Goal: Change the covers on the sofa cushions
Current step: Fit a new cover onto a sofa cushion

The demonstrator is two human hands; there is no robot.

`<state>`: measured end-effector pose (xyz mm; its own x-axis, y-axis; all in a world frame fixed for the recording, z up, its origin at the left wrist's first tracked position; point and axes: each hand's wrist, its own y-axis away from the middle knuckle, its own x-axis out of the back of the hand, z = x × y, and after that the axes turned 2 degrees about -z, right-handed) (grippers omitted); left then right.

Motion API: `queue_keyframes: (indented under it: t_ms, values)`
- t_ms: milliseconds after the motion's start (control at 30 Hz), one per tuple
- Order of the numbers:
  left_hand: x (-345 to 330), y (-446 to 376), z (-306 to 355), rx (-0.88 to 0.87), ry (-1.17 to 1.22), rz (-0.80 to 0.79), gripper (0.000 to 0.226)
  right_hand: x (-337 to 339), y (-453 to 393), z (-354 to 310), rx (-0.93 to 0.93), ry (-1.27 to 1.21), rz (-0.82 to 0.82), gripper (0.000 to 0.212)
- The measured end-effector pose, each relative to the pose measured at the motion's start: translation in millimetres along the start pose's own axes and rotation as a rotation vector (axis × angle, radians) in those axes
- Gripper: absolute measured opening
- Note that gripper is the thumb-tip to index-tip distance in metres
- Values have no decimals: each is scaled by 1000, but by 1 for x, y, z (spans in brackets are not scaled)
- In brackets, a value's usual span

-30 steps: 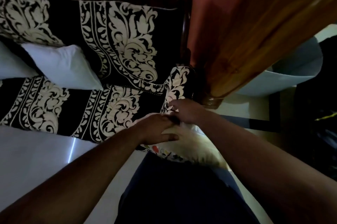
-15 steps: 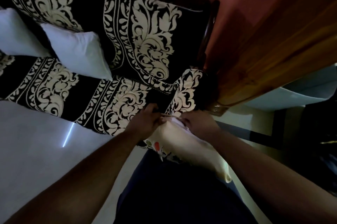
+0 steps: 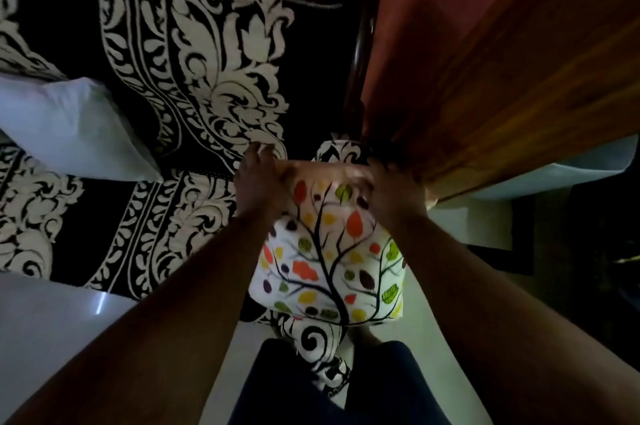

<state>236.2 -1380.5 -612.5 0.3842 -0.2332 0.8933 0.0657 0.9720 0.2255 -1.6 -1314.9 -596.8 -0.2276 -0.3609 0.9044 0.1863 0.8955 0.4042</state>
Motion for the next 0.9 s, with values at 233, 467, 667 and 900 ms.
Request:
queue_keyframes:
  t_ms: [233,467,667,900]
  values:
    - [-87,95,2,-281,-156,-151,74,-77,51,-8,-6,-103,186,66]
    - [-124,16,5,-244,-194,-219,71,-126,26,-32,-137,-239,100,87]
    - [-153,-68,30,-217,-191,-275,70,-121,-88,-10,-243,-327,31,92]
    - [-154,100,-2,-415,-236,-284,76,-173,75,6,-182,-403,-38,104]
